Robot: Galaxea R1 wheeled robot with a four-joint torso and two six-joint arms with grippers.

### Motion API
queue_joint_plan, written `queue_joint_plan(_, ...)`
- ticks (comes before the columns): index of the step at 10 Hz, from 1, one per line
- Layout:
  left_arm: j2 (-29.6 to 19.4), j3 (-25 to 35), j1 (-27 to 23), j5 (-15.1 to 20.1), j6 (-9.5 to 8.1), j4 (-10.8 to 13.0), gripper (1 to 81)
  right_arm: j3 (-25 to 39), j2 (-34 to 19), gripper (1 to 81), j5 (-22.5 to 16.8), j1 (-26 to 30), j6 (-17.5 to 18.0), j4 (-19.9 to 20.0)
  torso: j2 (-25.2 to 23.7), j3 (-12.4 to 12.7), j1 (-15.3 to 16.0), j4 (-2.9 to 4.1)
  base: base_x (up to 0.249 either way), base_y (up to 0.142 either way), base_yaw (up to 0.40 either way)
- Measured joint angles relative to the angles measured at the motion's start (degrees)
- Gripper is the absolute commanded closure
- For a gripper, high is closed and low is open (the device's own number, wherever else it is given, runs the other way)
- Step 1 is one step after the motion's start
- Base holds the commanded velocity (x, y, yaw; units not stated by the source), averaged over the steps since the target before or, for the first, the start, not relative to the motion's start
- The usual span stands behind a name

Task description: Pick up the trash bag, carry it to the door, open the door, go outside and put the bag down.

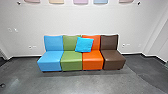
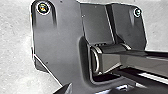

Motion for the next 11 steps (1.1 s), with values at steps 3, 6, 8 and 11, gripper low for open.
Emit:
queue_joint_plan(3, -5.0, 5.2, -0.3, 0.2, 0.0, -0.9, 1.0, 8.4, -5.4, 1.0, 0.1, 0.1, 0.0, 0.0, 0.0, 0.0, 0.0, 0.0, 0.0, 0.0, 0.0)
queue_joint_plan(6, -10.8, 12.2, -0.6, 0.3, -0.02, -1.9, 1.0, 14.3, -10.5, 1.0, 0.1, 0.2, 0.0, 0.1, 0.0, -0.3, 0.0, -0.15, 0.0, 0.0, 0.0)
queue_joint_plan(8, -15.4, 17.2, -1.5, 0.4, -0.05, -3.3, 1.0, 16.6, -12.5, 1.0, -0.1, 0.2, 0.2, 0.1, -1.5, -1.9, 0.9, -0.72, 0.0, 0.0, 0.0)
queue_joint_plan(11, -21.8, 24.7, -5.0, 0.7, -0.2, -6.0, 1.0, 22.9, -16.3, 1.0, 0.1, 1.5, 0.4, 0.7, -6.9, -7.0, 4.3, -1.92, 0.0, 0.0, 0.0)
